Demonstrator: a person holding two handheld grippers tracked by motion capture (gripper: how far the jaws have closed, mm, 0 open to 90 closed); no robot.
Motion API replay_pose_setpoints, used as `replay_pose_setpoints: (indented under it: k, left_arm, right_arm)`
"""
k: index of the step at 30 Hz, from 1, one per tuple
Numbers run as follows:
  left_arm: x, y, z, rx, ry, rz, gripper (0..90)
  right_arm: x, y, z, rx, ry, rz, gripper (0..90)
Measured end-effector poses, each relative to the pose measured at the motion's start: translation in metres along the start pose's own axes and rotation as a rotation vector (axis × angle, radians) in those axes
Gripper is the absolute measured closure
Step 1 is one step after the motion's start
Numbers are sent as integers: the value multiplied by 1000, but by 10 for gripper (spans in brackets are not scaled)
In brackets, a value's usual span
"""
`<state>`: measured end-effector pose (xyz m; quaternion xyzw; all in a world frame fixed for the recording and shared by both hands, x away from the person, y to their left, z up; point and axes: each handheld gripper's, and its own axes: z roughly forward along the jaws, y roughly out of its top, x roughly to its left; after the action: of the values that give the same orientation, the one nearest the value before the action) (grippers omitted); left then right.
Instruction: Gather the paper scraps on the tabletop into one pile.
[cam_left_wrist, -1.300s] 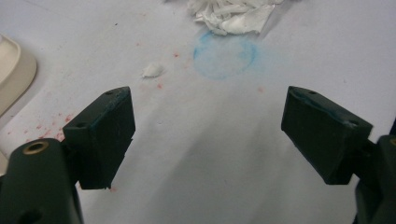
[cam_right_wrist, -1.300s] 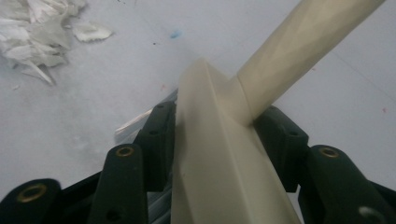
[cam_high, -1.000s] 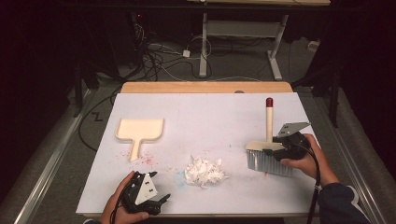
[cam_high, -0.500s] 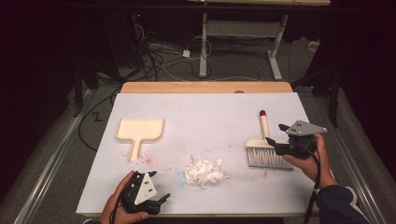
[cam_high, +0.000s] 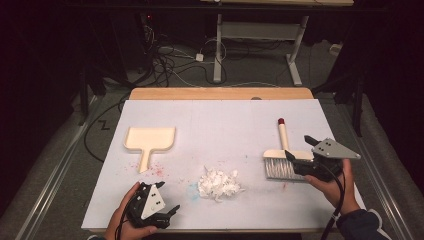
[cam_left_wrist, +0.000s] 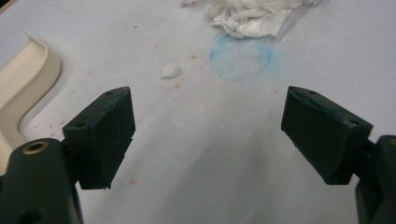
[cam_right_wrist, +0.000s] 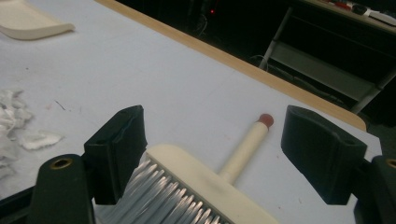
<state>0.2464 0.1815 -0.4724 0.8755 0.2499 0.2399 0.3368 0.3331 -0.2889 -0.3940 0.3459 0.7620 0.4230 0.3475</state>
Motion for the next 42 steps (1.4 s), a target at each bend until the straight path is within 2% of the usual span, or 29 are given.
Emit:
replay_pose_setpoints:
  k: [1, 6, 13, 23, 32, 35, 42]
  left_arm:
    - [0, 0, 0, -1, 2, 0, 167]
    - [-1, 0, -1, -3, 13, 0, 166]
    - [1, 1, -2, -15, 36, -13, 167]
    - [3, 1, -1, -21, 41, -14, 167]
    - [2, 1, 1, -13, 58, -21, 167]
    - [0, 2, -1, -24, 76, -12, 167]
    - [-1, 1, -1, -29, 80, -14, 167]
  right_arm:
    - [1, -1, -3, -11, 7, 9, 224]
    - [10, -4, -14, -35, 14, -6, 215]
    - [19, -13, -24, -46, 5, -10, 205]
    - [36, -38, -31, -23, 26, -66, 202]
    - [44, -66, -33, 24, 64, -65, 202]
    - [45, -67, -33, 34, 64, -72, 202]
    - [44, -63, -38, 0, 48, -77, 196]
